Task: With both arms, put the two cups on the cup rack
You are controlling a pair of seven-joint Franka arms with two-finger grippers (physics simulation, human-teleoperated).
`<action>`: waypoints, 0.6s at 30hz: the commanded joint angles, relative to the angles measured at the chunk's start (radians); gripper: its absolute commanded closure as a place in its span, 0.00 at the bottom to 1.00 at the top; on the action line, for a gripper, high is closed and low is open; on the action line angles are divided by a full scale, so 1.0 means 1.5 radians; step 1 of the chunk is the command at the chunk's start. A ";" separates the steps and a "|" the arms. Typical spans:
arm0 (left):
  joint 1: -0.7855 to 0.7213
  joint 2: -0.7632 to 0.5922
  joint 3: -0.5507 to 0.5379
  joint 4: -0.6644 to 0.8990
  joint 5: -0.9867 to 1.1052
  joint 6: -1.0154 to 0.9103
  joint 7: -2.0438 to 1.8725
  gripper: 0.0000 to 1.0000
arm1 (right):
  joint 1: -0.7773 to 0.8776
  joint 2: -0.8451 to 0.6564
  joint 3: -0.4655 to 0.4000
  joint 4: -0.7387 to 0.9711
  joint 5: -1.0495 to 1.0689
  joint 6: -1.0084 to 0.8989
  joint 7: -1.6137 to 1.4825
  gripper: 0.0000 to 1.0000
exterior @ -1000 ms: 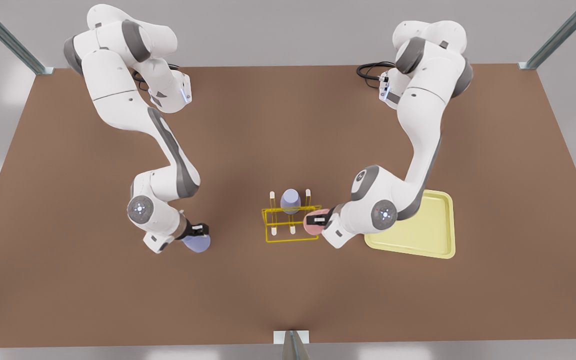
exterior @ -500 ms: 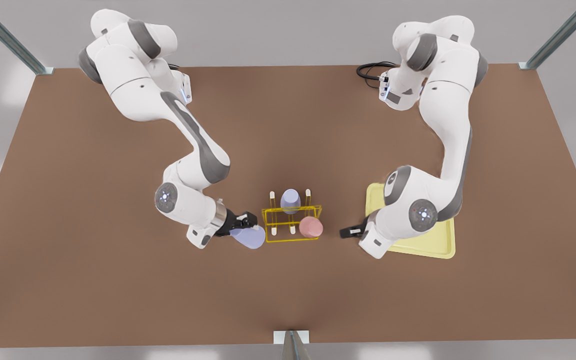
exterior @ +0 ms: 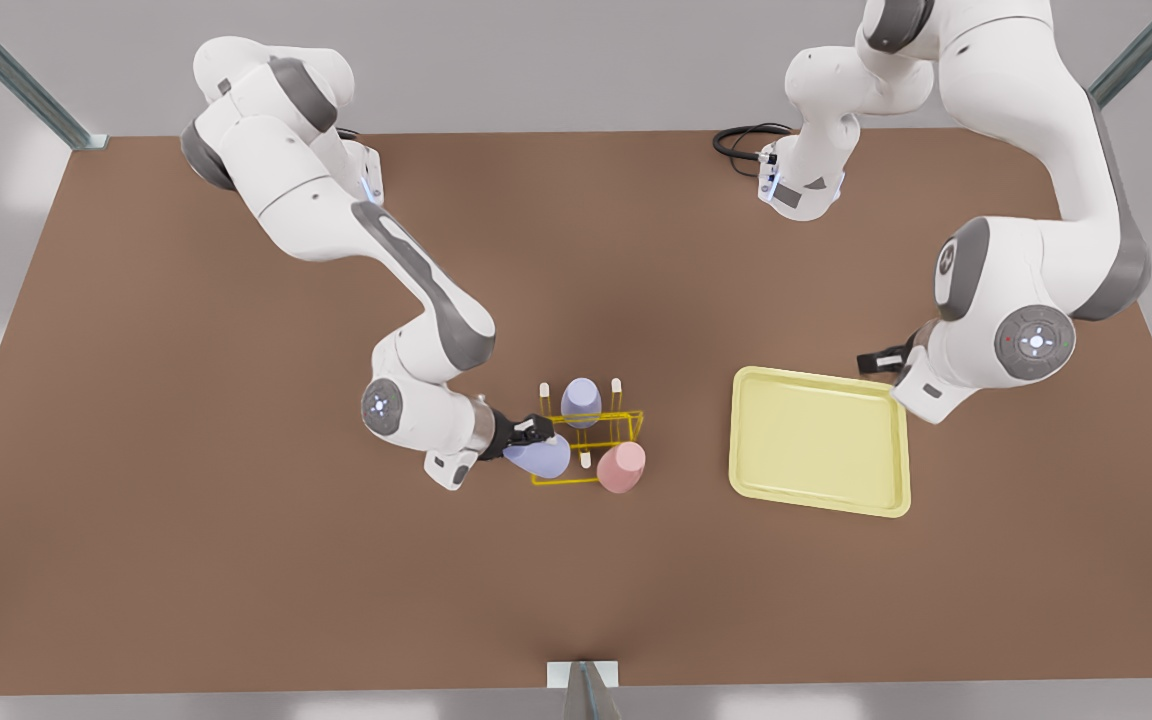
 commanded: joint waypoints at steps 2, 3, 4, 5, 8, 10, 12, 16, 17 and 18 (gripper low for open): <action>0.000 0.001 0.000 0.000 -0.007 -0.058 0.134 0.00 | 0.002 0.002 0.000 0.002 -0.001 0.002 -0.001 0.00; 0.000 0.001 0.000 0.000 -0.007 -0.058 0.134 0.00 | 0.002 0.002 0.000 0.002 -0.001 0.002 -0.001 0.00; 0.000 0.000 -0.001 0.000 -0.007 -0.059 0.134 0.00 | 0.002 0.003 0.000 0.002 -0.001 0.002 -0.001 0.00; 0.000 0.000 -0.001 0.000 -0.007 -0.059 0.134 0.00 | 0.002 0.003 0.000 0.002 -0.001 0.008 -0.001 0.00; 0.000 0.000 -0.001 0.000 -0.007 -0.059 0.134 0.00 | 0.002 0.011 0.003 0.015 0.000 0.009 -0.001 0.00; 0.000 0.000 -0.001 -0.001 -0.007 -0.059 0.134 0.00 | 0.000 0.011 0.003 0.023 0.000 0.009 -0.002 0.00; 0.000 0.001 -0.001 -0.001 -0.007 -0.058 0.134 0.00 | -0.001 0.012 0.003 0.041 0.005 0.006 -0.005 0.00; 0.000 0.000 -0.001 -0.001 -0.007 -0.057 0.134 0.00 | -0.001 0.034 0.002 0.128 0.025 -0.053 -0.003 0.00; 0.000 0.000 -0.001 -0.001 -0.007 -0.057 0.134 0.00 | -0.009 0.035 -0.006 0.156 0.014 -0.117 -0.004 0.00; 0.001 0.000 -0.001 0.001 -0.008 -0.058 0.134 0.00 | -0.035 0.012 -0.063 0.163 -0.044 -0.254 -0.004 0.00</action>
